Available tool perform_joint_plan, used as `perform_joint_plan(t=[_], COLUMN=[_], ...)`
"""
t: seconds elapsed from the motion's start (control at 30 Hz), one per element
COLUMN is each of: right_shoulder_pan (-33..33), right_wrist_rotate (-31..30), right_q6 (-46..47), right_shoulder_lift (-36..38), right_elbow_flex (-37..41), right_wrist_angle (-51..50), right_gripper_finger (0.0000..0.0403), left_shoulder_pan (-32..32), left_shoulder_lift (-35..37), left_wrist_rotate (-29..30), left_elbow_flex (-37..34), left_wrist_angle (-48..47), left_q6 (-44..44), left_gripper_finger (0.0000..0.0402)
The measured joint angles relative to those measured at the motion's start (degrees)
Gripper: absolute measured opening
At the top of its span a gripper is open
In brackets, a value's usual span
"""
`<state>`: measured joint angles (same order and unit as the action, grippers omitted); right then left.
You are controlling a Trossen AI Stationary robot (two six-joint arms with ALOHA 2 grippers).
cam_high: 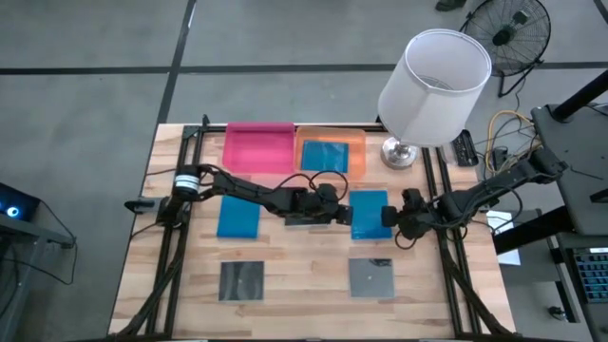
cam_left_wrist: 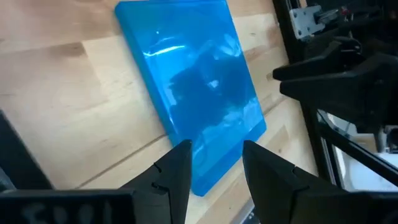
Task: Pick & place jewel cases by type
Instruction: Put the right blue CD case into the orange bin
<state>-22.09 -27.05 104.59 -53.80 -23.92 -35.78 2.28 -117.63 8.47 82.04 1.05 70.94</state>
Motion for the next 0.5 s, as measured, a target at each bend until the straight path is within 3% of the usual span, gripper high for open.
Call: perform_joint_plan(t=[0.2,0.5], right_shoulder_pan=[0.0,0.0], right_wrist_rotate=[0.0,-1.8], right_q6=[0.2,0.6], right_shoulder_lift=[-0.1,-0.5], right_elbow_flex=[0.1,0.3], right_wrist_angle=[0.2,-0.3], right_gripper_finger=[0.0256,0.0254], left_shoulder_pan=[-0.3,-1.5], left_shoulder_lift=[-0.2,-0.2], left_wrist_rotate=[-0.4,-3.7], left_elbow_flex=[0.0,0.0], left_wrist_angle=[4.1,4.0], left_q6=[-2.8,-2.8], left_gripper_finger=[0.0143,0.024])
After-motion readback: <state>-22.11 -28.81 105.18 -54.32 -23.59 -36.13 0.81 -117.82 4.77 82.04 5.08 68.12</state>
